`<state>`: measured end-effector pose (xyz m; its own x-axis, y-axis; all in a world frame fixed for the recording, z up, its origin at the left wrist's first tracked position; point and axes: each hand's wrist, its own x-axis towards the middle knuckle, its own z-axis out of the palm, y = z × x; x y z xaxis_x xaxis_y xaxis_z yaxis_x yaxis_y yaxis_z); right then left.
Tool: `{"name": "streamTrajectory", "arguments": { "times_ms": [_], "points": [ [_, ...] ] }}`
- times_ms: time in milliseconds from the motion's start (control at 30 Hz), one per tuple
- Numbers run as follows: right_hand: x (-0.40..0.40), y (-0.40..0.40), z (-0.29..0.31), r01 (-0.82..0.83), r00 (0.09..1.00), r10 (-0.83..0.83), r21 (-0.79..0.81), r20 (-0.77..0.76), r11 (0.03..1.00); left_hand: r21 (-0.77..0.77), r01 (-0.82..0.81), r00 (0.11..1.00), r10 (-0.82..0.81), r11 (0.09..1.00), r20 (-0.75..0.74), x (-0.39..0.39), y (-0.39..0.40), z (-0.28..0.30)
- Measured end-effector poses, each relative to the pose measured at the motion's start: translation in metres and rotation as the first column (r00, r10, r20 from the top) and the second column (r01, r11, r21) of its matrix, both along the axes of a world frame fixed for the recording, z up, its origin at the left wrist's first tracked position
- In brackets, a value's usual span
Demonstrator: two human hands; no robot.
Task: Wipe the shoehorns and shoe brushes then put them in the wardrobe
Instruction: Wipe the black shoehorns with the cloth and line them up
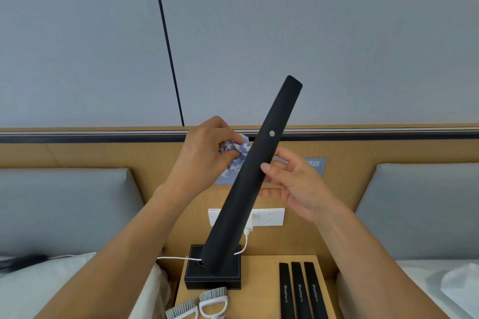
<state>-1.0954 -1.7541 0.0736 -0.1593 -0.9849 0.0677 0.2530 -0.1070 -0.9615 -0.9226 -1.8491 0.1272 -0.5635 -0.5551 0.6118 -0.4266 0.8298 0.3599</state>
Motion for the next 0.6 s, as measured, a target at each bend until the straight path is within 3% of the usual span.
{"name": "streamTrajectory", "arguments": {
  "times_ms": [200, 400, 600],
  "points": [
    [-0.005, 0.000, 0.007, 0.064, 0.990, -0.061, 0.015, -0.127, 0.998, -0.035, -0.095, 0.989, 0.091, 0.995, -0.117, 0.008, -0.006, 0.010],
    [0.002, -0.002, 0.013, 0.026, 0.988, -0.030, -0.026, -0.149, 0.999, -0.115, 0.074, 0.986, -0.090, 0.991, -0.142, -0.005, 0.017, 0.008],
    [0.009, 0.001, 0.012, 0.011, 0.967, -0.022, -0.047, -0.253, 0.999, -0.148, 0.099, 0.983, -0.119, 0.984, -0.137, -0.017, 0.020, 0.012]
  ]
}}
